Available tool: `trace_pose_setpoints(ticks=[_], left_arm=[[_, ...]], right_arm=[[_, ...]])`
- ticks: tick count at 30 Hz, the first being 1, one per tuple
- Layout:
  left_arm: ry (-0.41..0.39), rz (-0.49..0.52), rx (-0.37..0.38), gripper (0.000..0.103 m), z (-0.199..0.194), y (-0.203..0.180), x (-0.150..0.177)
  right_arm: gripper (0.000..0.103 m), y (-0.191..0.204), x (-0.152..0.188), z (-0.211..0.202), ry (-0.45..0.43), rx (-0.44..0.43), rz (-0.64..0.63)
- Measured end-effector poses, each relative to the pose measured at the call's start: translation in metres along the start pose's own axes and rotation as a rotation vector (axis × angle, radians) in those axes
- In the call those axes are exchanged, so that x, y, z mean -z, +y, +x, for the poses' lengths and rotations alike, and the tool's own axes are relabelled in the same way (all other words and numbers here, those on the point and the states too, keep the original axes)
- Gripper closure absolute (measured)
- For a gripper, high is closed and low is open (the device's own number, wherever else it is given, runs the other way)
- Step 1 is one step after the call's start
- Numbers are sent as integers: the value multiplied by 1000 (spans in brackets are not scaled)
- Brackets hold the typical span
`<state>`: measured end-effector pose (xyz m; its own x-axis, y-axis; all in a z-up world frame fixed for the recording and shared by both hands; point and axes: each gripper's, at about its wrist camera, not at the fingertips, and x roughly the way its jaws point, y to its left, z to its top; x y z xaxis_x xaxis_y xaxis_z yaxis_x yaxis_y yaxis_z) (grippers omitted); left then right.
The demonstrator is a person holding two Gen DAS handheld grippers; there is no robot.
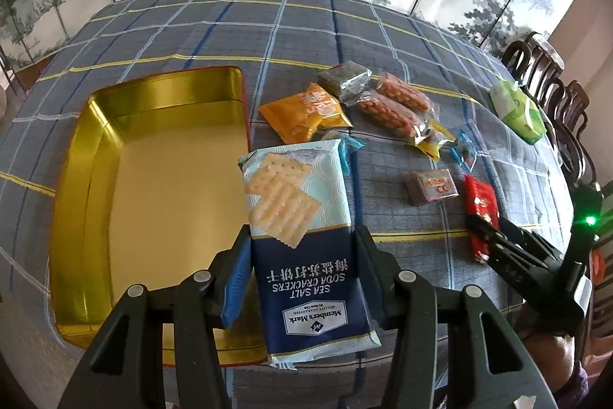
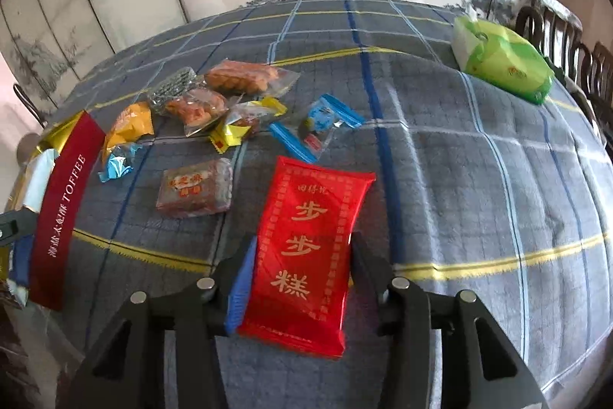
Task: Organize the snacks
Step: 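Carry the crackers pack into the gold tray and open the left tool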
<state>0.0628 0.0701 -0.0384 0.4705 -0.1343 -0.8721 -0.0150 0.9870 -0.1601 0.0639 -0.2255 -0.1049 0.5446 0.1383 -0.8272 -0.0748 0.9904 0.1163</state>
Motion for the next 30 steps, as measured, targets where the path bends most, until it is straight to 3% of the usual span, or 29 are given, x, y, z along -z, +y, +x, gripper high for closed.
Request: trace_pose_setpoints(ticks=[30], left_arm=[[-66, -85, -151, 56, -12, 68, -7]], right_arm=[[56, -4, 20, -15, -24, -29, 10]])
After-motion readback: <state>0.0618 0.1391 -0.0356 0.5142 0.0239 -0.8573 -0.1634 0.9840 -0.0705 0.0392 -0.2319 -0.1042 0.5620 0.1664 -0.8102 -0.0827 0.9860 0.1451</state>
